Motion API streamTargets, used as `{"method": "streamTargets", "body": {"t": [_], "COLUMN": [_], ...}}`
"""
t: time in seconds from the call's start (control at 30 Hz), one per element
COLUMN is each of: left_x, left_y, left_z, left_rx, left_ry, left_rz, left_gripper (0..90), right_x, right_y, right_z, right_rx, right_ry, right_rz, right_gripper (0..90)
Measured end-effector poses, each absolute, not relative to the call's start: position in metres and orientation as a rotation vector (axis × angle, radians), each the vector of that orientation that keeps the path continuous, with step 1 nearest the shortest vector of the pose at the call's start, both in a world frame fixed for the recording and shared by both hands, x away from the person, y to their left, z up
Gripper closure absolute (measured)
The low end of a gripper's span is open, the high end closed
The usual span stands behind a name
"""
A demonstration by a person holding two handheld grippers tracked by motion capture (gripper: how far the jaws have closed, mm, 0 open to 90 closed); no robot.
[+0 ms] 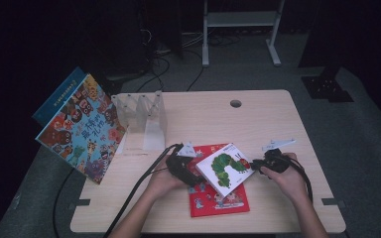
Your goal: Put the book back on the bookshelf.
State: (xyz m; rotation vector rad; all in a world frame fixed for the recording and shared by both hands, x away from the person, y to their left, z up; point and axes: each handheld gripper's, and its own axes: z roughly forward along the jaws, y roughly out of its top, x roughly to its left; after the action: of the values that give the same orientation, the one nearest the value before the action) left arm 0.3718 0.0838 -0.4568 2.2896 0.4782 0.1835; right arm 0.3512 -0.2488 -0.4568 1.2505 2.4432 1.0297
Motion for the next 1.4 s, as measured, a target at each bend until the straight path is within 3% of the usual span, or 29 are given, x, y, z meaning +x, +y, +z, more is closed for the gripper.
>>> {"method": "streamTargets", "body": {"t": [0.13, 0.33, 0.6, 0.97, 1.2, 1.27, 1.4], "left_x": [0.374, 0.377, 0.379, 0.381, 0.383, 0.386, 0.389], "left_y": [0.081, 0.079, 0.076, 0.077, 0.069, 0.067, 0.069], "left_z": [-0.454, -0.452, -0.452, -0.448, -0.449, -0.449, -0.449], "left_rx": [2.243, 2.216, 2.208, 2.193, 2.229, 2.216, 2.166], "left_ry": [0.483, 0.503, 0.496, 0.497, 0.435, 0.447, 0.462], "left_rz": [0.167, 0.158, 0.154, 0.148, 0.102, 0.036, 0.033], "left_gripper": [0.0, 0.0, 0.0, 0.0, 0.0, 0.0, 0.0], "right_x": [0.354, 0.358, 0.36, 0.361, 0.361, 0.361, 0.361], "right_y": [-0.253, -0.26, -0.272, -0.285, -0.285, -0.282, -0.278], "right_z": [-0.458, -0.46, -0.462, -0.468, -0.47, -0.47, -0.47], "right_rx": [1.276, 1.282, 1.281, 1.256, 1.197, 1.179, 1.161], "right_ry": [2.438, 2.414, 2.428, 2.484, 2.521, 2.529, 2.527], "right_rz": [1.055, 1.073, 1.059, 1.016, 1.057, 1.063, 1.038], "right_gripper": [67.2, 52.6, 45.8, 46.9, 46.7, 46.7, 46.5]}}
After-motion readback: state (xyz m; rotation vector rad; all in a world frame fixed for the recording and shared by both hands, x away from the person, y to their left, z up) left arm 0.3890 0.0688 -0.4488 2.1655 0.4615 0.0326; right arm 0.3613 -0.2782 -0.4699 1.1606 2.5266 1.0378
